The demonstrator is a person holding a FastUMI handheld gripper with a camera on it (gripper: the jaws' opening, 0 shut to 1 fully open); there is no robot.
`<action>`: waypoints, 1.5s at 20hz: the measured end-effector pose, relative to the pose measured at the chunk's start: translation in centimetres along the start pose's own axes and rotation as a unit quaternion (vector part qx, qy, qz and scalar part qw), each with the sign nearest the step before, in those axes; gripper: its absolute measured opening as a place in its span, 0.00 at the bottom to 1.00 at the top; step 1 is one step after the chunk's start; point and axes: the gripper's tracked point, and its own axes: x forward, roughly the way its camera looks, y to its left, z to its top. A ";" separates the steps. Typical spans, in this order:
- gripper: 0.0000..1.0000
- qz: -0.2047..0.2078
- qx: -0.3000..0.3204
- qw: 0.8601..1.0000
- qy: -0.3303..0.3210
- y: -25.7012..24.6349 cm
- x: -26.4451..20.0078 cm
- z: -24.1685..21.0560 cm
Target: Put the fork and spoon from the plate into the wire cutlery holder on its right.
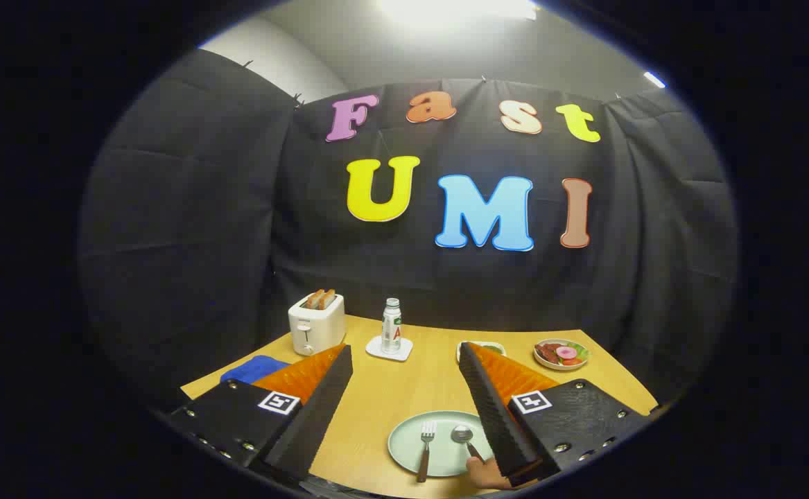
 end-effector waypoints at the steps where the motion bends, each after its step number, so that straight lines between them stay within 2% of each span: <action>1: 0.96 -0.015 0.001 1.000 0.000 -1.0 0.2 0.0; 9: 0.95 -0.113 -0.017 0.993 -0.032 -12.0 0.9 2.6; 13: 0.96 -0.115 0.014 0.991 -0.069 -13.7 0.1 3.4; 15: 0.96 -0.117 0.011 0.990 -0.076 -14.5 -0.4 3.9; 17: 0.95 -0.106 0.027 0.991 -0.077 -14.5 -0.4 3.8; 19: 0.95 -0.089 0.031 0.995 -0.041 -14.3 0.2 1.4; 23: 0.96 -0.055 0.006 0.998 0.021 -13.9 1.3 -2.4; 25: 0.95 -0.025 -0.003 0.998 0.050 -12.6 1.9 -4.7; 28: 0.95 0.042 -0.011 0.993 0.109 -10.2 2.7 -8.7; 30: 0.94 0.037 -0.015 0.987 0.155 -10.6 2.9 -11.8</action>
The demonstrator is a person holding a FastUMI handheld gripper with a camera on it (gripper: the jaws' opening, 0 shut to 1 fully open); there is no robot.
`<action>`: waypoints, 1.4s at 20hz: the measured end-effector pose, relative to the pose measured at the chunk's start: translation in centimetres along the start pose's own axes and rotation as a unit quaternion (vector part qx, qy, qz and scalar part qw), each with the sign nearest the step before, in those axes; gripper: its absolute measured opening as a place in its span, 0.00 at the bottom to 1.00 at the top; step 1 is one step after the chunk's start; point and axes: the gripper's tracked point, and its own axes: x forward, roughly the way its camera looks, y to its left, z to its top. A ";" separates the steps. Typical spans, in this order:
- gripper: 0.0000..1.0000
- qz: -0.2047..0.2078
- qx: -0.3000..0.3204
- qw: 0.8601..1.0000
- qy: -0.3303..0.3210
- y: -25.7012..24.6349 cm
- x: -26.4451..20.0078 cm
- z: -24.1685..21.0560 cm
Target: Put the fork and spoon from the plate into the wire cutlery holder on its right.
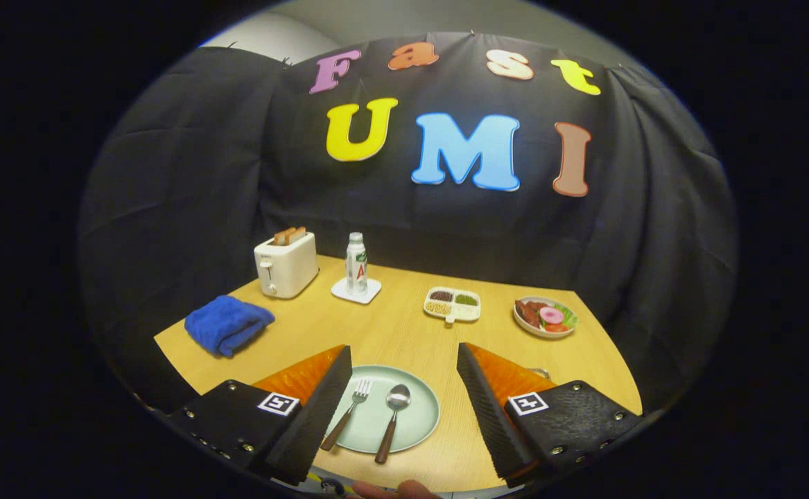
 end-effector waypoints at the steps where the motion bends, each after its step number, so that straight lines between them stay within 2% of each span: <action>1: 0.94 0.000 -0.005 1.000 0.022 0.0 0.4 -1.2; 9: 0.94 -0.006 -0.008 0.985 0.171 0.5 3.4 -9.7; 15: 0.94 0.012 0.006 0.970 0.242 1.3 5.3 -14.1; 18: 0.90 0.024 -0.019 0.963 0.267 2.0 6.0 -15.6; 20: 0.82 0.023 -0.035 0.958 0.283 1.8 6.5 -16.4; 23: 0.60 0.010 -0.042 0.952 0.302 1.5 6.8 -16.6; 28: 0.59 0.005 -0.020 0.943 0.333 2.0 7.4 -16.8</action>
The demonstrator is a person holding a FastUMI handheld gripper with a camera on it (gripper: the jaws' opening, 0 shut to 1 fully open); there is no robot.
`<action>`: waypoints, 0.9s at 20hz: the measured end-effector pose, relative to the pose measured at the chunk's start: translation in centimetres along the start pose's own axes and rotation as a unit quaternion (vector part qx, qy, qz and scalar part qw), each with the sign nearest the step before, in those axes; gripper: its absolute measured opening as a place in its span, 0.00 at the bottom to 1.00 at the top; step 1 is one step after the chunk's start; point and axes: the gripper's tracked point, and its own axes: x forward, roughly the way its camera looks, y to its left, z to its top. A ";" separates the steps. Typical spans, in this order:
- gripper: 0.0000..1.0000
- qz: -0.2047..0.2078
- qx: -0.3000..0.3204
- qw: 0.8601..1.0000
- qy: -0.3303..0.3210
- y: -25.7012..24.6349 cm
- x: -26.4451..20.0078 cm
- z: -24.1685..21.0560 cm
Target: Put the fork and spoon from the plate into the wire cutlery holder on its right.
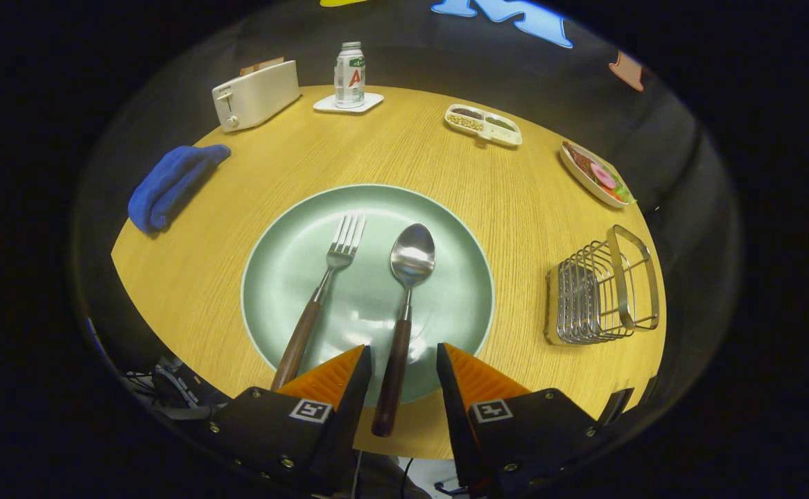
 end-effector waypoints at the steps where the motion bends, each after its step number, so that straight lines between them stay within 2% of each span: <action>1: 0.46 -0.020 -0.004 1.000 0.016 -0.8 -1.3 0.0; 3: 0.20 -0.007 0.003 0.999 0.033 -0.5 -0.4 -0.6; 5: 0.20 0.005 0.000 0.999 0.037 0.0 0.8 -0.8; 6: 0.20 -0.014 -0.002 0.999 0.040 -0.7 3.5 -2.9; 7: 0.04 -0.012 -0.003 0.999 0.045 -0.9 -0.2 -0.1; 9: 0.04 0.004 -0.006 0.999 0.052 -1.0 0.3 -0.7; 14: 0.04 0.054 -0.037 0.994 0.093 -2.8 -2.3 -0.7; 18: 0.04 0.050 -0.059 0.991 0.109 -5.7 -4.1 -0.7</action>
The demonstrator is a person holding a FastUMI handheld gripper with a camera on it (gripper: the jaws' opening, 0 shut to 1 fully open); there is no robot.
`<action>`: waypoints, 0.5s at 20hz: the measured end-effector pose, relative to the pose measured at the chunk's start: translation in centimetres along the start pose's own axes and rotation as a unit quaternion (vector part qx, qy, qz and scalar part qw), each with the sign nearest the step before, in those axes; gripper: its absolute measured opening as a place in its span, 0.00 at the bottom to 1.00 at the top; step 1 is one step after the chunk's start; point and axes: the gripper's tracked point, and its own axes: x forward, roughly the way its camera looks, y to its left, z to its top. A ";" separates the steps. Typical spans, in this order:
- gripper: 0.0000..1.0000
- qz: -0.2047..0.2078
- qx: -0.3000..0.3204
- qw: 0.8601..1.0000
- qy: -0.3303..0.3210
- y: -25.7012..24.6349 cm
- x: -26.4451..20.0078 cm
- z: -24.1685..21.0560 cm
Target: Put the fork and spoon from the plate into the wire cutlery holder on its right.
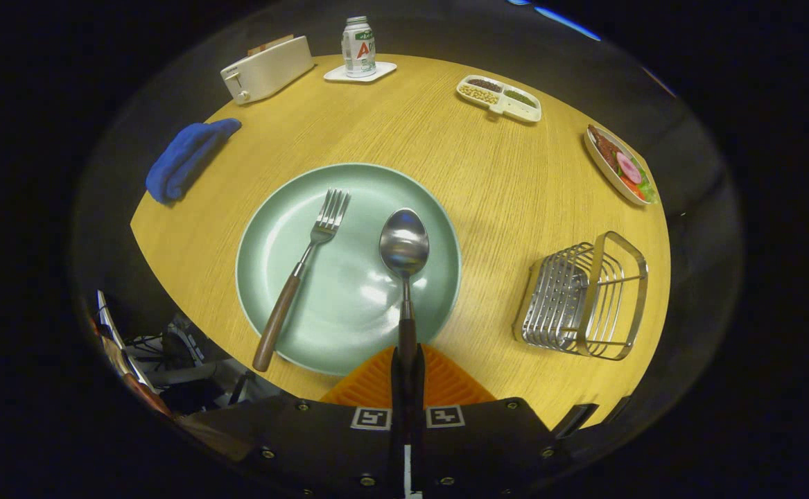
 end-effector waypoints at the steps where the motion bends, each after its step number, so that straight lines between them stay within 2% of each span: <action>1: 0.04 0.006 0.000 1.000 0.004 -0.2 -0.5 -0.4; 3: 0.04 0.010 -0.016 1.000 0.016 -1.3 -2.0 -0.9; 6: 0.04 -0.013 -0.058 0.998 0.015 -3.9 -5.0 -1.0; 8: 0.04 -0.017 -0.095 0.995 0.021 -5.2 -7.2 -1.5; 10: 0.04 -0.038 -0.156 0.987 0.024 -7.8 -9.3 -1.8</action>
